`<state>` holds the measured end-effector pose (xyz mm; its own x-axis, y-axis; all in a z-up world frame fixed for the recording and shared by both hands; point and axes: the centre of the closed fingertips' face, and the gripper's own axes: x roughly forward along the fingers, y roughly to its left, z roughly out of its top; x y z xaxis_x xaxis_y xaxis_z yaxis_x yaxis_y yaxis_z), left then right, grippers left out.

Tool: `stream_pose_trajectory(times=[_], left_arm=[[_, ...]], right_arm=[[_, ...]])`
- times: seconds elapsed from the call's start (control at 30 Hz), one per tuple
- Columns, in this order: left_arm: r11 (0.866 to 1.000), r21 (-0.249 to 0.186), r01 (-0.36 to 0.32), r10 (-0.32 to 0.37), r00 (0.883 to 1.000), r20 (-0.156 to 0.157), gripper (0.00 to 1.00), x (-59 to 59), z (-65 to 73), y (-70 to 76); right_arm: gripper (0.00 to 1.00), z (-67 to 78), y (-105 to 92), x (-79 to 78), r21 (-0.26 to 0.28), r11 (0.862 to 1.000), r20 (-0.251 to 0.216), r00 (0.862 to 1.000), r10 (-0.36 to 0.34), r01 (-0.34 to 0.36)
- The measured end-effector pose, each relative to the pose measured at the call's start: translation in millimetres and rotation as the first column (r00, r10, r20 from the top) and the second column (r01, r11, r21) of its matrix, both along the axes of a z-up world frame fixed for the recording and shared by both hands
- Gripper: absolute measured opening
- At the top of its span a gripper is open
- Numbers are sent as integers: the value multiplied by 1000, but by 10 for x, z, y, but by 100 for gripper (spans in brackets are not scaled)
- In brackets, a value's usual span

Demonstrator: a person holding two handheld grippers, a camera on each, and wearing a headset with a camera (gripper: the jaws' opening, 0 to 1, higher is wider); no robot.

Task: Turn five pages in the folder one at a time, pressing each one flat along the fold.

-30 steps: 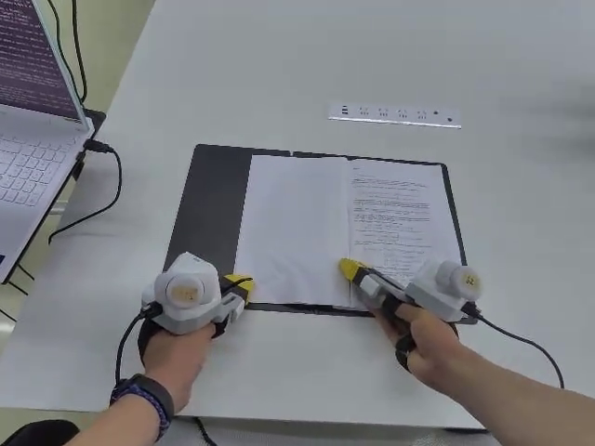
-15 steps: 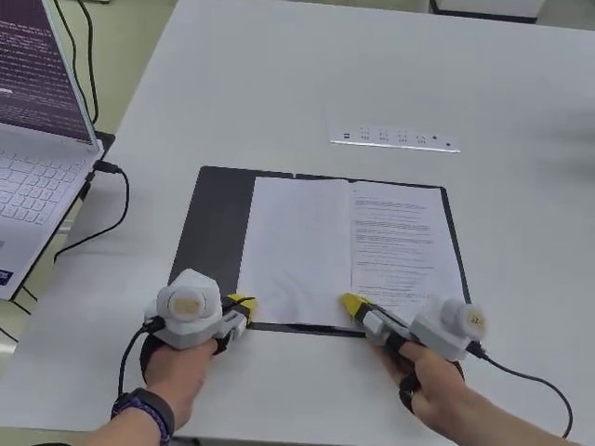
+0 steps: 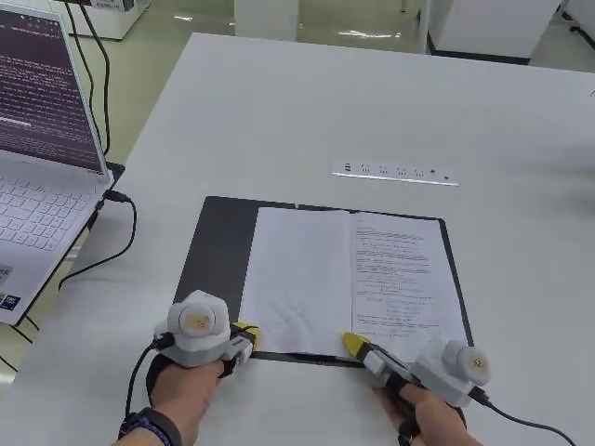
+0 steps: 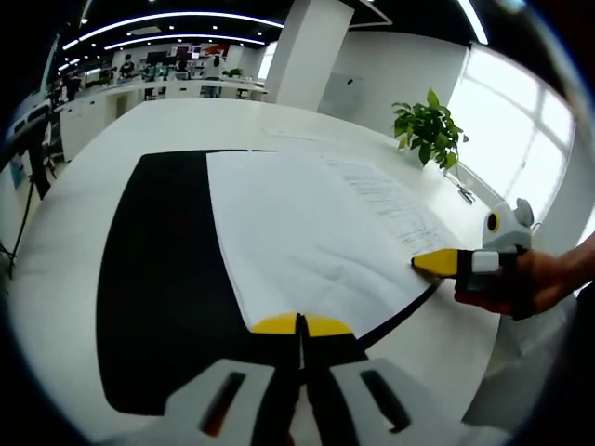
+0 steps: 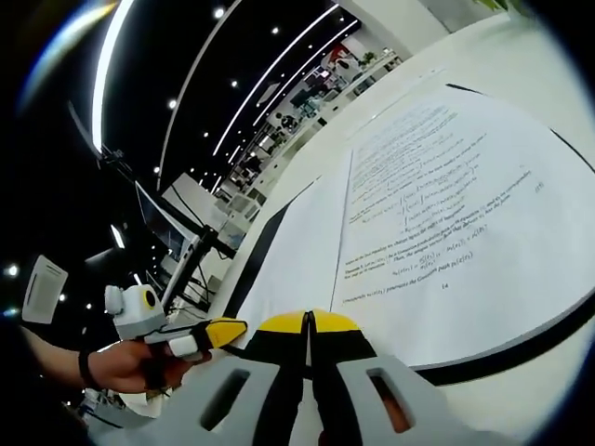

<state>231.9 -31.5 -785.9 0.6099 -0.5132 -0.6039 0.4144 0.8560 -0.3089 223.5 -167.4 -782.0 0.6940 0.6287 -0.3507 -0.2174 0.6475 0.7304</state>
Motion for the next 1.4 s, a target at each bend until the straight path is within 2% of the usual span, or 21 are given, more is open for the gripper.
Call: stream_pose_trajectory(times=[0.1, 0.13, 0.17, 0.23, 0.47, 0.63, 0.73, 0.8, 0.87, 0.97, 1.0, 1.2, 1.27, 1.3, 1.4], left_arm=[[999, -14, -51, 51, 999, 12, 0, 14, 102, 31], [997, -3, -78, 79, 996, 49, 1, 47, 169, 76], [996, -16, -85, 86, 994, 62, 1, 38, 224, 69], [996, -33, -83, 85, 994, 67, 2, -15, 300, 34], [994, -40, -100, 104, 988, 113, 9, -96, 504, 15], [994, -30, -102, 105, 985, 137, 14, -159, 603, 36], [995, -25, -101, 104, 984, 145, 17, -189, 674, 56], [994, -26, -103, 106, 984, 146, 20, -198, 743, 71], [993, -49, -107, 114, 982, 153, 26, -195, 835, 65], [993, -48, -110, 117, 976, 185, 28, -180, 981, 82], [992, -51, -112, 119, 975, 190, 29, -178, 1019, 86], [997, -10, -82, 82, 971, 226, 34, -185, 1196, 107], [998, 36, -60, 50, 969, 240, 36, -202, 1227, 113], [996, 75, -44, 24, 968, 248, 38, -216, 1233, 123], [995, 96, -20, -6, 966, 258, 38, -259, 1273, 109]], right_arm=[[0, 18, -5, -4, 4, 1000, -27, 1000, -9, 9], [0, 31, -12, -3, 6, 1000, -37, 999, -15, 15], [0, 52, -23, 0, 4, 1000, -33, 999, -18, 18], [0, 96, -45, -22, 6, 1000, -15, 1000, -23, 23], [4, 173, -102, -92, -5, 1000, -8, 1000, -3, 3], [8, 325, -224, -48, 6, 1000, 19, 1000, -3, 3], [10, 393, -324, -34, 0, 1000, 18, 1000, -2, 2], [14, 472, -410, -17, 2, 1000, 34, 999, -13, 13], [16, 520, -487, -2, -6, 1000, 52, 999, -14, 14], [19, 629, -613, 9, -36, 999, 77, 997, 5, -2], [22, 687, -671, 11, -60, 998, 103, 994, 21, -15], [30, 844, -994, -47, -132, 991, 152, 987, 48, -28], [30, 850, -1119, -68, -141, 990, 161, 986, 42, -19], [30, 862, -1163, -100, -150, 988, 163, 986, 41, -16], [32, 835, -1285, -153, -170, 985, 155, 987, 43, -16]])
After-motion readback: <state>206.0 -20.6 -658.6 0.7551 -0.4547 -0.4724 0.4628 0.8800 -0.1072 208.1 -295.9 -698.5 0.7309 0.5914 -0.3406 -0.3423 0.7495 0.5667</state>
